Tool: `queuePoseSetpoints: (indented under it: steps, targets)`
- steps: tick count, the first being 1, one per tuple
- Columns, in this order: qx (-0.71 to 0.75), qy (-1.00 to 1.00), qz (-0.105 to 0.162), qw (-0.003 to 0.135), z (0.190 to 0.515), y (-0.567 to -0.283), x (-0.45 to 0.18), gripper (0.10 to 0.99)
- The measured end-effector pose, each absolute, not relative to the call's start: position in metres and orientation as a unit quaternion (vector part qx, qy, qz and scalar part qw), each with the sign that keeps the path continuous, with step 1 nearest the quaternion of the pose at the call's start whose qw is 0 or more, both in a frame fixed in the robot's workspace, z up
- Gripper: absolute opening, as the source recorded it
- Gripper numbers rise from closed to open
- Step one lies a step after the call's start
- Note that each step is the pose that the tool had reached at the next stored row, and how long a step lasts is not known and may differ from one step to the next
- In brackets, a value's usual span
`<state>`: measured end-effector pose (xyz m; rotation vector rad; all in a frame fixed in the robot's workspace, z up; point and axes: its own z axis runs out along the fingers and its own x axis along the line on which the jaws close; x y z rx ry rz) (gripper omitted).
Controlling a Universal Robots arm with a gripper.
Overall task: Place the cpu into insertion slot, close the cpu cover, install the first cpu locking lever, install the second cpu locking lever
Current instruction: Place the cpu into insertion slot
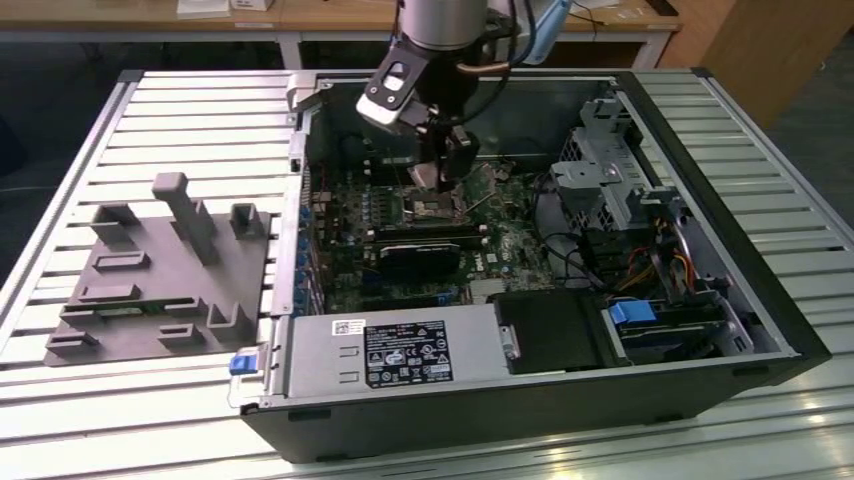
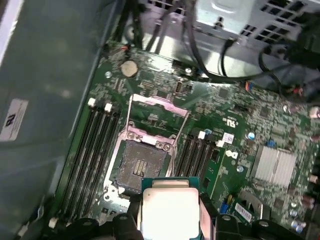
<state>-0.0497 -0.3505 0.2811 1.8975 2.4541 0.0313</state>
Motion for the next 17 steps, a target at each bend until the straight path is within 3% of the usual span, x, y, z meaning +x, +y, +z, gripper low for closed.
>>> queuePoseSetpoints:
  steps: [17]
  targets:
    - [0.688, 0.725, 0.009, 0.019, 0.267, -0.348, -0.05, 0.541]
